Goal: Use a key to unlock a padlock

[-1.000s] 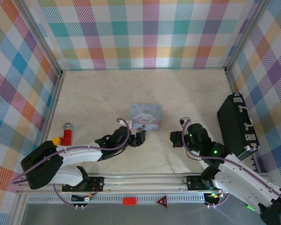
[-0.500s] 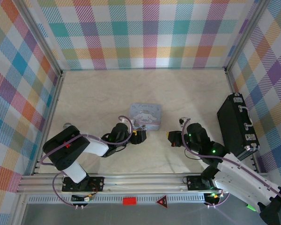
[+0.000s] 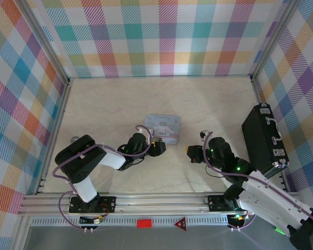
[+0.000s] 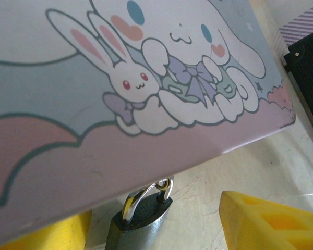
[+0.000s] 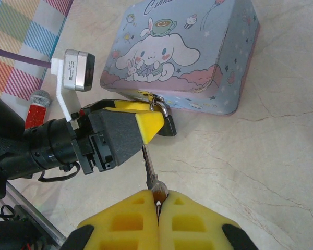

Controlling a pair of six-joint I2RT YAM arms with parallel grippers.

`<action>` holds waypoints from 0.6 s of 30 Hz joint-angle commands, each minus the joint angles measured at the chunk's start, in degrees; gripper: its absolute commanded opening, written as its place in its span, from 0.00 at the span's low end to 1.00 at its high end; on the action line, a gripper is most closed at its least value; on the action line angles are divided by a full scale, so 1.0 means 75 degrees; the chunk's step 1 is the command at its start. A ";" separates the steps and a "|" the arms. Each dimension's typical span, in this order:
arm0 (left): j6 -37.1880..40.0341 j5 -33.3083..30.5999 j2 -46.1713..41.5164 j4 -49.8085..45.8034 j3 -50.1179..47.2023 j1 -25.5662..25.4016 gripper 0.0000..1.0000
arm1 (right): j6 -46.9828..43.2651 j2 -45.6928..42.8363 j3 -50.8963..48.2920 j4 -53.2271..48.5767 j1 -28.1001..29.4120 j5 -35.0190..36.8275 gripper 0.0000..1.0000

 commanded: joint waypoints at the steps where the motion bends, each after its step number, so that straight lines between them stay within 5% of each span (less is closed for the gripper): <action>1: 0.0141 0.0157 0.0231 -0.0125 0.0218 0.0074 0.64 | 0.0099 -0.0072 -0.0071 0.0194 0.0042 -0.0113 0.00; 18: 0.0158 0.0379 0.0504 -0.0343 0.0535 0.0076 0.37 | 0.0121 -0.0094 -0.0048 0.0191 0.0042 -0.0113 0.00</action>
